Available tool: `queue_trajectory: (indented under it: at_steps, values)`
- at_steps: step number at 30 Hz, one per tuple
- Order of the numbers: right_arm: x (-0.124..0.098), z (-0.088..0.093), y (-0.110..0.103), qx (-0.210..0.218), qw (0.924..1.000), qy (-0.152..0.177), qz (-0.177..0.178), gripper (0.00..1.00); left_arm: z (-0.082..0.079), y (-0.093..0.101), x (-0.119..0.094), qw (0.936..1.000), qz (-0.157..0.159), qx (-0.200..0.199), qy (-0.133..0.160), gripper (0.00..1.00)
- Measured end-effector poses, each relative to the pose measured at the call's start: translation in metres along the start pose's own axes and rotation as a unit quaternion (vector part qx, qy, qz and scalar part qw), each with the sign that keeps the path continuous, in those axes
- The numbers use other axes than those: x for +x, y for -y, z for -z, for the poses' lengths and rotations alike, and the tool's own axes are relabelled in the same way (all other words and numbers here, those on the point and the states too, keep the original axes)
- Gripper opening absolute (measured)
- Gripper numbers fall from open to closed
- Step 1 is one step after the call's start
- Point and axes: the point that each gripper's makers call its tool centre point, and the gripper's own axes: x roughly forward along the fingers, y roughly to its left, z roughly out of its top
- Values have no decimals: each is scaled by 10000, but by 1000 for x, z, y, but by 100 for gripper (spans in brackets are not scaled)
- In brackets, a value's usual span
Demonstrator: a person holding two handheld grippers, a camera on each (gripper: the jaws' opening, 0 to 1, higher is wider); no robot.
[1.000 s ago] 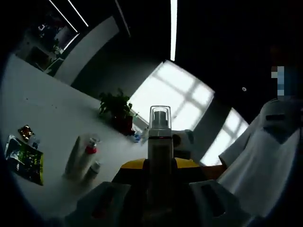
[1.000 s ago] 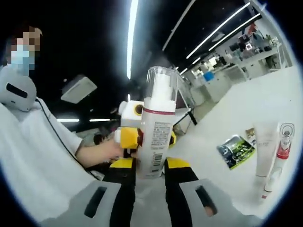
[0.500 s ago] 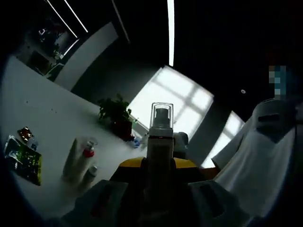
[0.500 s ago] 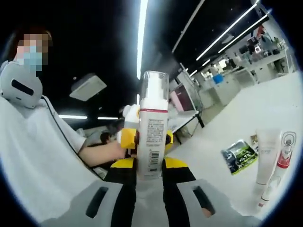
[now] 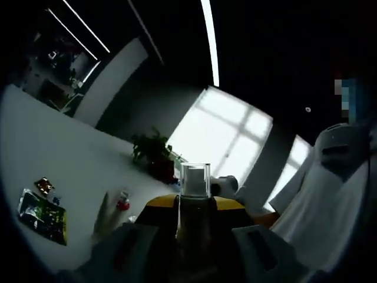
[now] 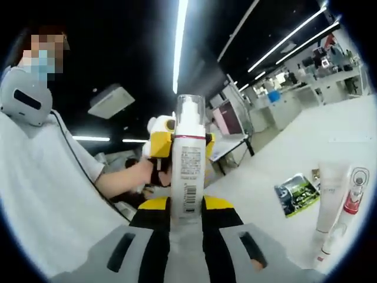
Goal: Arrange the skincare products in the storage area until every visible bottle or jar stands upright without overlapping.
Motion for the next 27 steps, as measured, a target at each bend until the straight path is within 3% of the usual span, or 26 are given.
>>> queue_trajectory:
  at_steps: [14,17,20,27]
  values:
    - [-1,1,10,-163,9997,-160,48,19,-3,-9,3,9961,-507,663,-301,23]
    - [-2,1,14,-415,9988,-209,175,20,-3,-7,4,9932,-586,936,-383,23]
    - [-3,6,16,-594,9973,-351,264,20,4,-5,7,9878,-586,1285,-651,23]
    - [-9,14,27,-1101,9909,-529,560,20,13,-8,12,9806,-614,1577,-985,23]
